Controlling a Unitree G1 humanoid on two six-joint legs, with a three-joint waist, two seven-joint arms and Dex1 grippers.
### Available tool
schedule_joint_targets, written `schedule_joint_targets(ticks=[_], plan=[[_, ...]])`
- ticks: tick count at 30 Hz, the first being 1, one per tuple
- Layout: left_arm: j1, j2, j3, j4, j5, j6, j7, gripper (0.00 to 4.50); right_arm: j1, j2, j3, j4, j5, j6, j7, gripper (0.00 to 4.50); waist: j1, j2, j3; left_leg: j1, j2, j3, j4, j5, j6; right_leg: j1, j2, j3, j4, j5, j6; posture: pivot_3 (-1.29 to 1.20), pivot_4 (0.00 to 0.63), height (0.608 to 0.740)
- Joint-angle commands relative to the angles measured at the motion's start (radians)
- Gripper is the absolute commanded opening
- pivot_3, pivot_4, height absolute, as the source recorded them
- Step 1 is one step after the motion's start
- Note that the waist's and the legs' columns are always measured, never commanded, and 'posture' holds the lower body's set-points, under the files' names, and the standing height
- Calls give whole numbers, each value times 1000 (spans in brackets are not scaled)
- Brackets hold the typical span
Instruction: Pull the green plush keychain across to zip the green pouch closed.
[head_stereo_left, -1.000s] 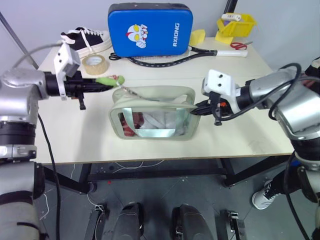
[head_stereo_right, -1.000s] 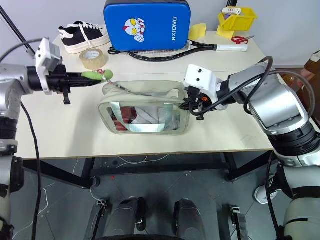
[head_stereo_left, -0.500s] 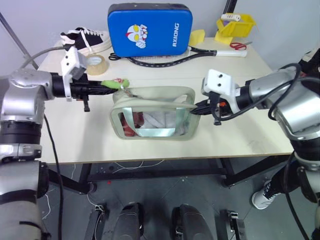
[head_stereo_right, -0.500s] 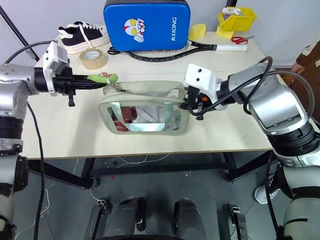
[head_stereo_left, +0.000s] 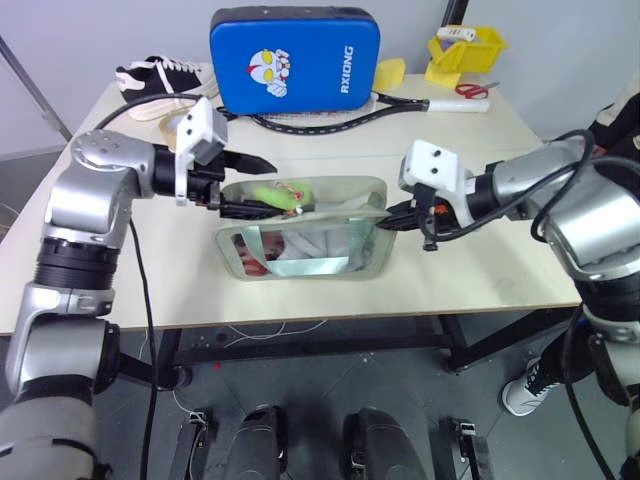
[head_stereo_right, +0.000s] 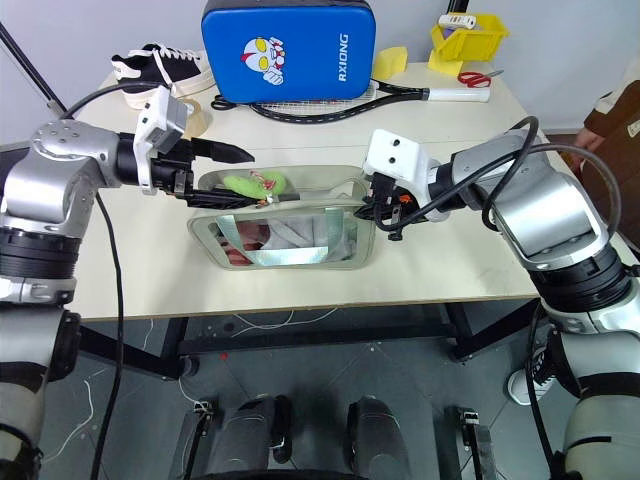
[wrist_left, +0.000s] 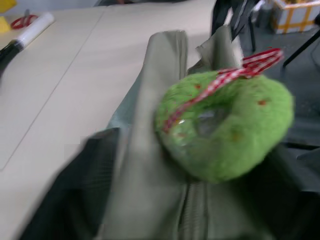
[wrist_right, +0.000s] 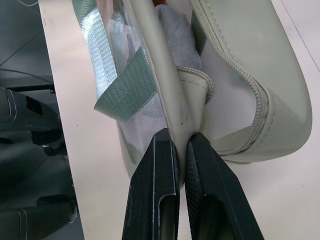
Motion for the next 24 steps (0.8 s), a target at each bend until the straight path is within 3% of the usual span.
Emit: schedule_joint_targets(ticks=[1,8,14,20,23,24], plan=[[3,60,30,8,20,-35,-8,4464,-22,3,-22,-6,3,-5,-8,0,0,0,0,0,0,0,0,0,0,0,0,0,0,0,0,0,150,740],[-19,158,41,106,43,-101,-53,4464,-34,18,-10,25,-7,-24,-9,0,2,0,0,0,0,0,0,0,0,0,0,0,0,0,0,0,150,740],[103,201,90,-40,-72,-13,-144,4464,-37,25,-8,33,-12,-28,-4,0,-2,0,0,0,0,0,0,0,0,-1,0,1,0,0,0,0,150,740],[213,187,93,-139,-76,21,-89,4464,-41,29,-7,35,-14,-21,-1,0,1,0,0,0,1,0,0,0,0,-1,0,2,0,0,0,0,150,740],[230,170,76,-148,-59,31,-47,3660,-44,31,-7,35,-15,-18,0,0,2,0,0,0,1,0,0,0,0,-1,0,2,0,0,0,0,150,740],[233,162,72,-146,-50,25,-30,3127,-45,31,-7,34,-14,-16,0,0,1,0,0,0,1,0,0,0,1,-1,0,2,0,0,0,0,150,740]])
